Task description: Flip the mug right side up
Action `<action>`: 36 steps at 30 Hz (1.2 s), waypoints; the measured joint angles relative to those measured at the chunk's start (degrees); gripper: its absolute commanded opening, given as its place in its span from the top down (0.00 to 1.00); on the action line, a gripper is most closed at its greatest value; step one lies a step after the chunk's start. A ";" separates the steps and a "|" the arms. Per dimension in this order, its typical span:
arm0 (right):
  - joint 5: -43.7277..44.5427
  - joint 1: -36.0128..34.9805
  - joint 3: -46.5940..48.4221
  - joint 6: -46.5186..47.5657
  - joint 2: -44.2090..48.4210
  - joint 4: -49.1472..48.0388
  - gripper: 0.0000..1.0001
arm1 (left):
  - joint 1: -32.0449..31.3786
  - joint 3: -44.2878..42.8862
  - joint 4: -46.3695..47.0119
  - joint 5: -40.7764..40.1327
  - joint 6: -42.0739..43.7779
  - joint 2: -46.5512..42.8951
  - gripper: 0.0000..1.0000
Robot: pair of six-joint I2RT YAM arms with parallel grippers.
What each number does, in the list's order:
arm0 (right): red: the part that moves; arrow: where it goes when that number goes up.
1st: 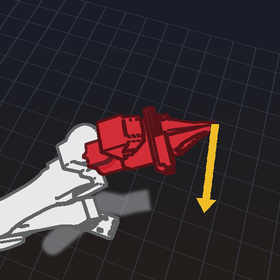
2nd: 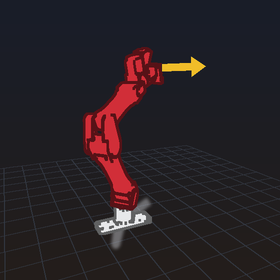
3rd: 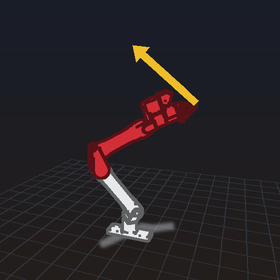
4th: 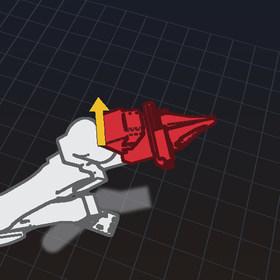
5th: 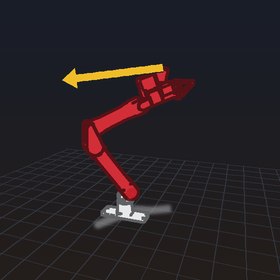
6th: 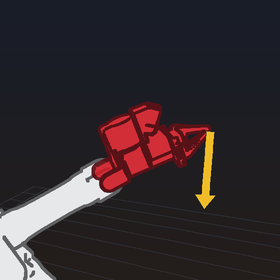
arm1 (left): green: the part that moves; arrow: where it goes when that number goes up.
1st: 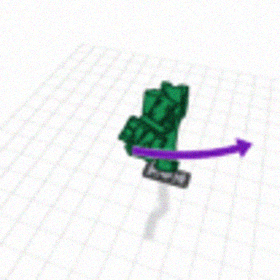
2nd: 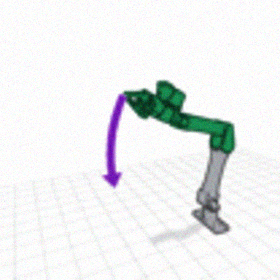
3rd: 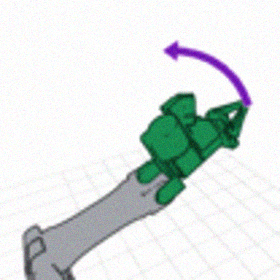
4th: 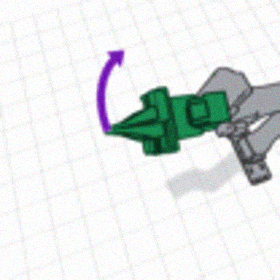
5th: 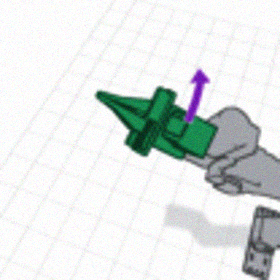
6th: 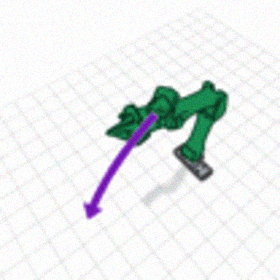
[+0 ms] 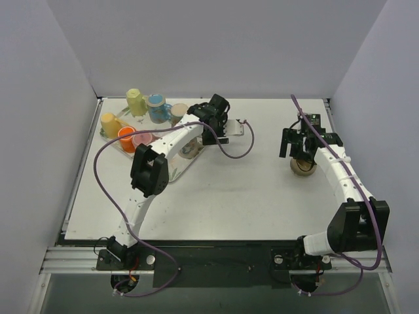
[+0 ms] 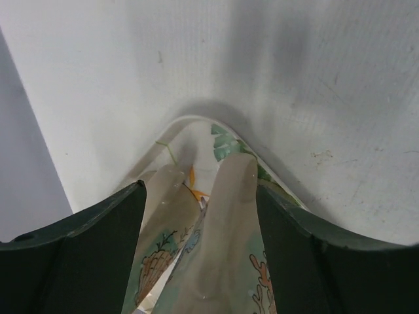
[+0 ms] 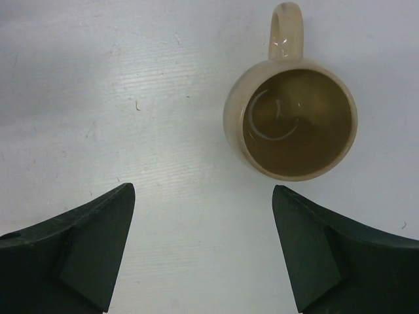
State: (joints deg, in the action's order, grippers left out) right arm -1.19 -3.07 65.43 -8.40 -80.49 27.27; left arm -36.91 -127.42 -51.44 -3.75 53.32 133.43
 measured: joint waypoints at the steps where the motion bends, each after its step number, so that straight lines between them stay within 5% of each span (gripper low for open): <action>1: 0.26 0.00 -0.24 0.07 0.20 0.24 0.19 | 0.20 -1.11 -1.53 -0.22 0.31 1.16 0.22; 6: 0.44 0.00 -0.39 0.42 0.52 0.44 0.19 | 0.76 -0.83 -6.91 -0.39 1.49 2.38 0.23; 7: 0.44 -0.04 -0.39 0.57 0.52 0.44 0.19 | 0.94 -0.72 -7.13 -0.52 1.70 2.38 0.25; 9: 0.44 -0.22 -0.42 0.81 0.57 0.44 0.20 | 1.22 -0.42 -7.08 -0.81 1.99 2.40 0.50; 16: 0.33 -0.74 -0.92 1.22 1.95 0.39 0.20 | 2.25 -0.07 -5.16 -3.08 2.47 2.89 0.59; 18: 0.28 -0.76 -1.01 1.25 2.34 0.39 0.20 | 2.25 0.35 -5.14 -3.04 2.51 2.89 0.68; 19: 0.31 -0.76 -1.01 1.25 2.51 0.39 0.20 | 2.25 0.72 -5.11 -3.02 2.64 2.89 0.94; 20: 0.31 -0.79 -1.05 1.22 2.67 0.37 0.20 | 2.25 1.05 -4.92 -3.17 2.73 2.89 1.00; 28: -0.11 -3.32 -2.16 1.18 6.36 0.57 0.18 | 2.12 2.89 -3.98 -5.33 0.13 1.60 1.00; 36: -6.19 -13.62 -7.43 -0.79 14.03 -6.21 0.16 | 4.87 18.58 5.03 -1.60 -14.45 -12.68 1.00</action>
State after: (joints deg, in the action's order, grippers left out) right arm -7.38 -16.69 58.00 -9.19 -66.46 21.06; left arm -32.03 -108.84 -46.41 -5.34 38.87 120.75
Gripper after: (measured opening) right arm 0.834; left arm 0.281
